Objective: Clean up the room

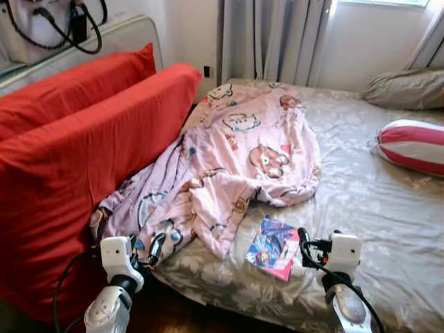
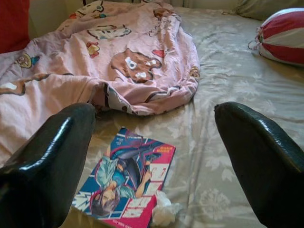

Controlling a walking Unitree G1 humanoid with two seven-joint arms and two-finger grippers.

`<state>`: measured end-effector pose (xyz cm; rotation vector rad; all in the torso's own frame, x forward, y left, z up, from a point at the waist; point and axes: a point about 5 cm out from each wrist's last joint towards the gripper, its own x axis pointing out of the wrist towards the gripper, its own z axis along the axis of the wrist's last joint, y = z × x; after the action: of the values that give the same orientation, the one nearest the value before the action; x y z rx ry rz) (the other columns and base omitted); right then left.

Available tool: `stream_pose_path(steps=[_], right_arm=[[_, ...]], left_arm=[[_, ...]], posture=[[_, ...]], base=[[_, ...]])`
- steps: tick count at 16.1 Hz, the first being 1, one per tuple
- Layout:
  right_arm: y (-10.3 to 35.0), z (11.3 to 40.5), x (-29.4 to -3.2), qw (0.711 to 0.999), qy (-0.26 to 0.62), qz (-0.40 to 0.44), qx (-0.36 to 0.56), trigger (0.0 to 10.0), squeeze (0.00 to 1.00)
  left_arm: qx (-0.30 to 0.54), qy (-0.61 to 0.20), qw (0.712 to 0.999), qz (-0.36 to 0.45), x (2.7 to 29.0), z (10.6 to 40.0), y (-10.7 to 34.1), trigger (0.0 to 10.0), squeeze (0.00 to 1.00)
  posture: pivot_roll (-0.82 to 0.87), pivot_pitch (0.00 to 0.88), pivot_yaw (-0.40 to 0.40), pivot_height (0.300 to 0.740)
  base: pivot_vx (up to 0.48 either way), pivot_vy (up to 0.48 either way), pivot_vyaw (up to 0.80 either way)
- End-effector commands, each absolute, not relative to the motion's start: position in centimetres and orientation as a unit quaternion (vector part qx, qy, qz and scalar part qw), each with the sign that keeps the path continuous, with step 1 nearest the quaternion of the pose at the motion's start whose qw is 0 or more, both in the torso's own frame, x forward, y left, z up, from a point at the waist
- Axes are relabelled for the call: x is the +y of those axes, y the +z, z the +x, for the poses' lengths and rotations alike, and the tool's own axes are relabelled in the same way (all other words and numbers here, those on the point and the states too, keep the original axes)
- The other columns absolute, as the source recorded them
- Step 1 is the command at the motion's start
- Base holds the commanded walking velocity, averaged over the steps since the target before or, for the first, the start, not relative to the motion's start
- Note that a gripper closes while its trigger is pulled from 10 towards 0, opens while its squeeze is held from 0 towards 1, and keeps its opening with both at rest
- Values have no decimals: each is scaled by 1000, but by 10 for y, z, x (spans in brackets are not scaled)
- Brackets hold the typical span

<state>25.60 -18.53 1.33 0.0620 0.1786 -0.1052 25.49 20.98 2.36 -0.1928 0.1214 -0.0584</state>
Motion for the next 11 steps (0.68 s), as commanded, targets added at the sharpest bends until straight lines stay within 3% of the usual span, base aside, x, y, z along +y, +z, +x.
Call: stream_pose_path(steps=[1,11], right_arm=[[12,255,-188,993,-63,37,93,10000,0],[13,260,-181,992,-52,49,107,10000,0]], left_arm=[[64,-27,993,-99,208,255,24,10000,0],[71,-19,993,-97,211,260,30,10000,0]], posture=[[6,0,-28,671],[10,0,-25,671]], base=[[0,0,0],[0,0,0]])
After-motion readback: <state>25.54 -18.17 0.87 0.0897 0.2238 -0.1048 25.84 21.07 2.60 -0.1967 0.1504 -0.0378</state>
